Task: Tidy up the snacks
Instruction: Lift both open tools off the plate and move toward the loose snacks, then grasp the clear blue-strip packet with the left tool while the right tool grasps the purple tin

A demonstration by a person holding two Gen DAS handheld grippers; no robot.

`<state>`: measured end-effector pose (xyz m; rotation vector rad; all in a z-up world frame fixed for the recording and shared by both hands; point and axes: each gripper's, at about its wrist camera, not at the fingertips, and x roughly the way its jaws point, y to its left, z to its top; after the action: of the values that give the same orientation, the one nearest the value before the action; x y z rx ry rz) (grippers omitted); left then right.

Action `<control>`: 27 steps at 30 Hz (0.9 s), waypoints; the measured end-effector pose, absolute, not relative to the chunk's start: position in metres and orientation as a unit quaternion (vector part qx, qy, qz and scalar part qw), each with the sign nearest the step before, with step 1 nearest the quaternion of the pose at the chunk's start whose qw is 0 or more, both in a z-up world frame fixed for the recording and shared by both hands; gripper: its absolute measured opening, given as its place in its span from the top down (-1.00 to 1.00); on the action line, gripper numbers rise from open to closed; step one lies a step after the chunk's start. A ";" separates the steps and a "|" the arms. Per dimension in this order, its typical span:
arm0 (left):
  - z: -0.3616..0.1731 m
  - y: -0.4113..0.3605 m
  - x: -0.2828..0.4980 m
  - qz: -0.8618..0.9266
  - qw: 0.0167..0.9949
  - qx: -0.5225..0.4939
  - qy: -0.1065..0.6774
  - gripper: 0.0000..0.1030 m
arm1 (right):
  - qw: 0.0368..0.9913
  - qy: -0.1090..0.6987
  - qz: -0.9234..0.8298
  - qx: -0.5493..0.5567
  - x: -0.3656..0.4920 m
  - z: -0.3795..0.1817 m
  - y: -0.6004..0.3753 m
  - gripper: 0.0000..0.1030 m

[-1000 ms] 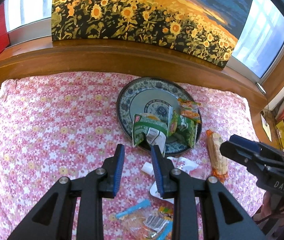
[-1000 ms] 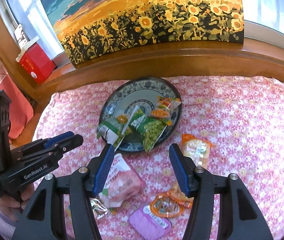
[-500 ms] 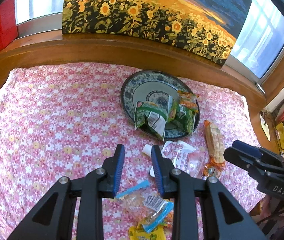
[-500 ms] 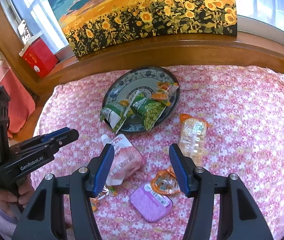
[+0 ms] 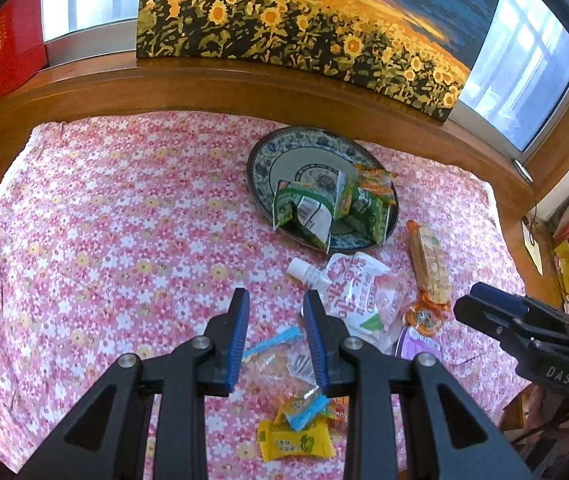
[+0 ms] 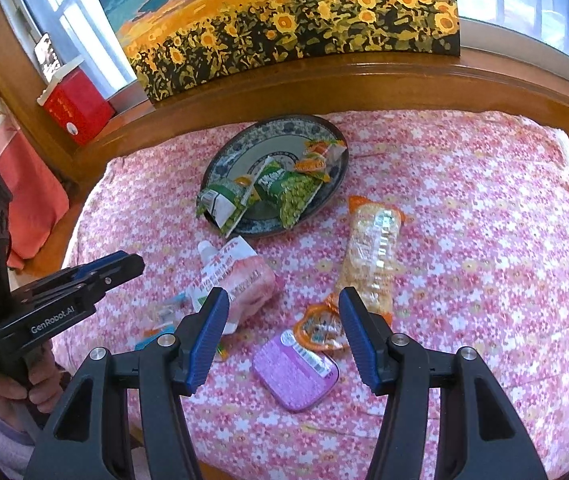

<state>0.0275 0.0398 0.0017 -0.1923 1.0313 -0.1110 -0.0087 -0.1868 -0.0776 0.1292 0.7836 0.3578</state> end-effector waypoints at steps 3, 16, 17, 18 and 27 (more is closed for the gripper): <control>0.001 0.039 0.022 -0.054 0.862 -0.091 0.495 0.45 | 0.906 0.382 0.173 0.062 -0.013 -0.081 -0.189 -0.14; -0.009 0.034 0.004 -0.050 0.852 -0.103 0.511 0.10 | 0.900 0.395 0.170 0.062 -0.027 -0.093 -0.197 -0.14; -0.011 0.034 0.004 -0.049 0.850 -0.105 0.514 0.07 | 0.900 0.397 0.169 0.062 -0.028 -0.095 -0.197 -0.14; -0.013 0.034 0.004 -0.047 0.847 -0.107 0.518 0.04 | 0.900 0.398 0.169 0.063 -0.029 -0.096 -0.198 -0.14; -0.030 0.026 0.005 -0.045 0.836 -0.106 0.537 -0.16 | 0.893 0.414 0.168 0.060 -0.031 -0.108 -0.200 -0.14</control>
<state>0.0045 0.0264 -0.0296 -0.2240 1.1378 -0.0944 -0.0311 -0.2005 -0.1082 0.1239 0.8595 0.3481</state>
